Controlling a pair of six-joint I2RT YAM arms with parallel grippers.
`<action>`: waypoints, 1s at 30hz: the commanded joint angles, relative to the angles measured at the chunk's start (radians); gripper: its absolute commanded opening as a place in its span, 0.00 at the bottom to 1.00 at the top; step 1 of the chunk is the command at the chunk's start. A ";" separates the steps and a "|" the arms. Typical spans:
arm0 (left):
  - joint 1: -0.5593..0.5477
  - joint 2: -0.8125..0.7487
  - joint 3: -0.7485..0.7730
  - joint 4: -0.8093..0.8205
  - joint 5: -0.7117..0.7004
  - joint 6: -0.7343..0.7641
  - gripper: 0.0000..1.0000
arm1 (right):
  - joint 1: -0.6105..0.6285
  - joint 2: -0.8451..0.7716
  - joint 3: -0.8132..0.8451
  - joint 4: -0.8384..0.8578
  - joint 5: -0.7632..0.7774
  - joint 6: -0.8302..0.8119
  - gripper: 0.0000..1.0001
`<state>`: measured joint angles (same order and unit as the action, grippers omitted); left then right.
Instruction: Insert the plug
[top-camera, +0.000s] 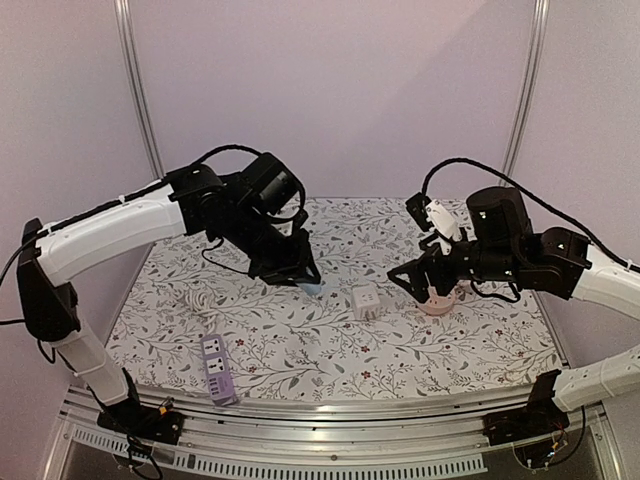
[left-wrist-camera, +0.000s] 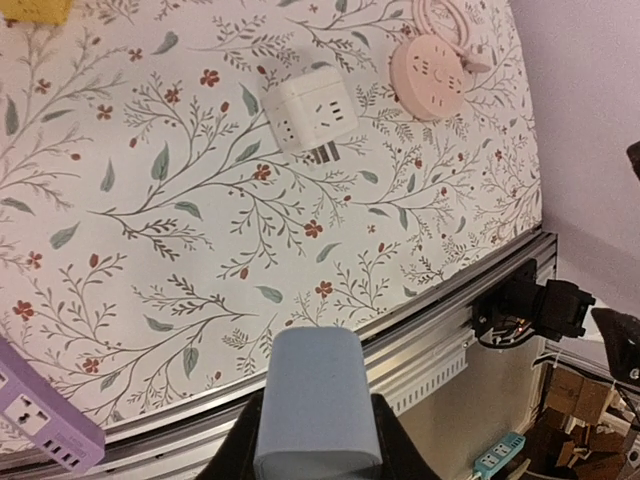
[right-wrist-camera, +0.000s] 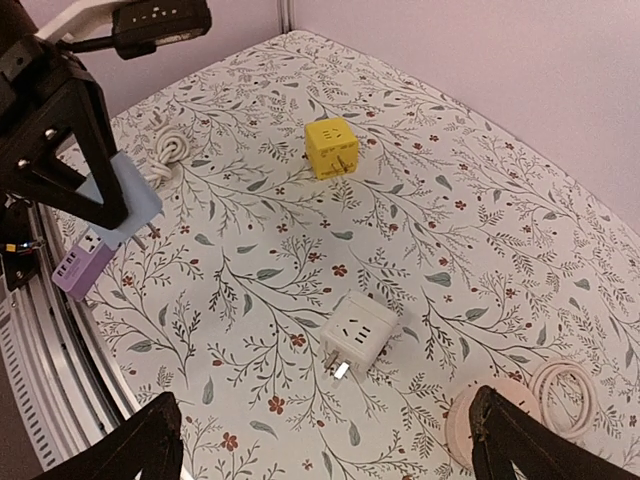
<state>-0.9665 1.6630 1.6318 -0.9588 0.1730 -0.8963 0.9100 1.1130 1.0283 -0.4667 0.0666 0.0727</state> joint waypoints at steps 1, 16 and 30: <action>0.003 -0.063 -0.023 -0.155 -0.150 -0.072 0.00 | 0.008 -0.020 0.009 -0.025 0.161 0.041 0.99; 0.005 -0.338 -0.283 -0.373 -0.314 -0.278 0.00 | 0.007 0.071 0.071 -0.188 0.218 0.102 0.99; 0.043 -0.271 -0.343 -0.502 -0.332 -0.259 0.00 | 0.008 0.088 0.083 -0.227 0.221 0.108 0.99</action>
<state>-0.9562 1.3838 1.3350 -1.3293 -0.1619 -1.1545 0.9100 1.1934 1.0767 -0.6594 0.2768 0.1650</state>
